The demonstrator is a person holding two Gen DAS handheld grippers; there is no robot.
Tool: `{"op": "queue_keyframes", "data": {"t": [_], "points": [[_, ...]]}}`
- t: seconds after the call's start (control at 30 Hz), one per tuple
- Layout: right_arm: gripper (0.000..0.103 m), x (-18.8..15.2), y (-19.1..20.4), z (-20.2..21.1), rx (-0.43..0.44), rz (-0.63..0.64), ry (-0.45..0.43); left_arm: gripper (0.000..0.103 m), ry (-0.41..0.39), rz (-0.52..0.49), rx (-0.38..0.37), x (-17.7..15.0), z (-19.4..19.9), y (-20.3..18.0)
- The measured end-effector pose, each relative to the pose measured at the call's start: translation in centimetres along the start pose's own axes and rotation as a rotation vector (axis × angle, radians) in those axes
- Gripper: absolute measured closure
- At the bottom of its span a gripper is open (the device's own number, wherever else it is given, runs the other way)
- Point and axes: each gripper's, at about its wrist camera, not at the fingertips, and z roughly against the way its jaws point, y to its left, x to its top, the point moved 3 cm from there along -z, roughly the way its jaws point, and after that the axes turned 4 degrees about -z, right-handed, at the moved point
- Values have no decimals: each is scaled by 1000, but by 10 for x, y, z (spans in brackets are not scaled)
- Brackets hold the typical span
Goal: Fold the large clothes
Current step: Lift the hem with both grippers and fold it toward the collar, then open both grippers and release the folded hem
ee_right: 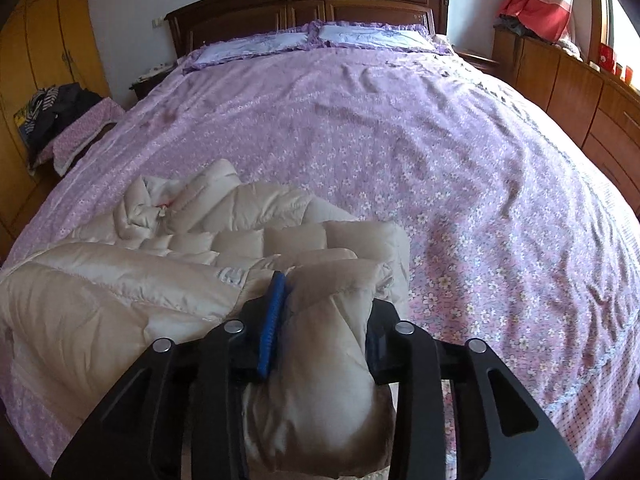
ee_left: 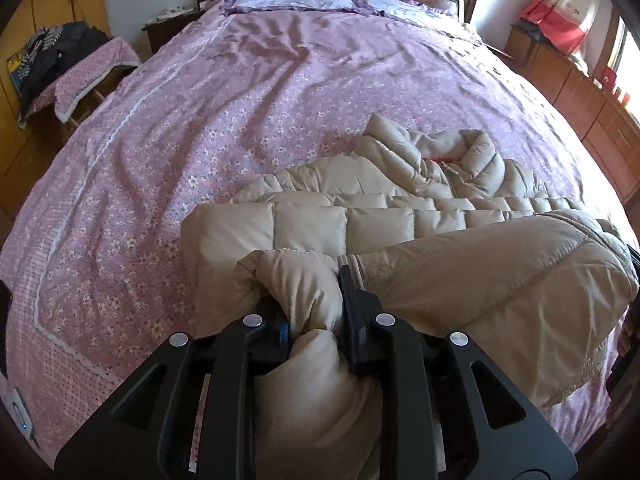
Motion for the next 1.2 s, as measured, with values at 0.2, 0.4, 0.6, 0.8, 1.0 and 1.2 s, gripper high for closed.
{"op": "queue_keyframes", "data": {"t": [0.2,0.4,0.6,0.8,1.0,1.2], "points": [[58,6,-1,7,21,-4,35,60,-2,-8,-14,-2,19,1],[17,12,-4,31,4,33,-9,41,-9,-20,-45,-6,43,-4],[17,10,-8,48,9,73,-12,35,-25,-4,-58,-9,65,0],[17,7,-12,71,21,123,-22,33,-51,-8,-65,-16,92,7],[17,-4,-17,85,15,186,3,33,-64,-21,-50,-29,110,14],[17,-17,-28,99,-2,213,13,33,-57,-56,-29,-44,117,15]]}}
